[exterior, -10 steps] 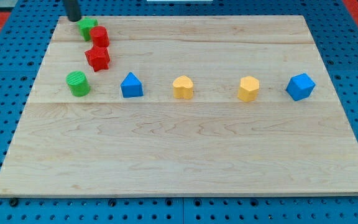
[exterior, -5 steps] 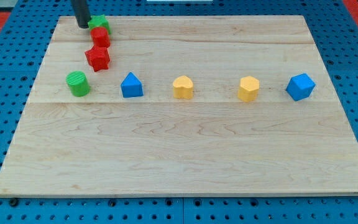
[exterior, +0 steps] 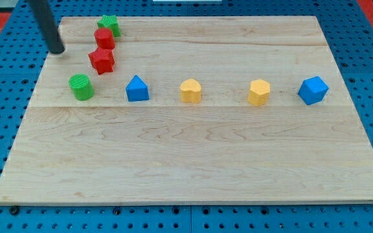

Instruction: Adjust the green blocks to form a line

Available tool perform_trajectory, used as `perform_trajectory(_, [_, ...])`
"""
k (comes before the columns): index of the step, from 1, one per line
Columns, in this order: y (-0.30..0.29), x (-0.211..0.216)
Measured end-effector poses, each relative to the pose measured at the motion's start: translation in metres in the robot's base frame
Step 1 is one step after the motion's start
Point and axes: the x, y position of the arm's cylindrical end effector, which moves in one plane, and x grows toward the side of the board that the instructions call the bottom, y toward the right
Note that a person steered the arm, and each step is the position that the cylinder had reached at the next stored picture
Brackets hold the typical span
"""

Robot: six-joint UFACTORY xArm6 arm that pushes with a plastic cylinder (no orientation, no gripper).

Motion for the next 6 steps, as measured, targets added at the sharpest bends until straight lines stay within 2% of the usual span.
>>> perform_trajectory(1, [0.015, 0.064])
perform_trajectory(2, [0.028, 0.096])
perform_trajectory(6, [0.017, 0.084])
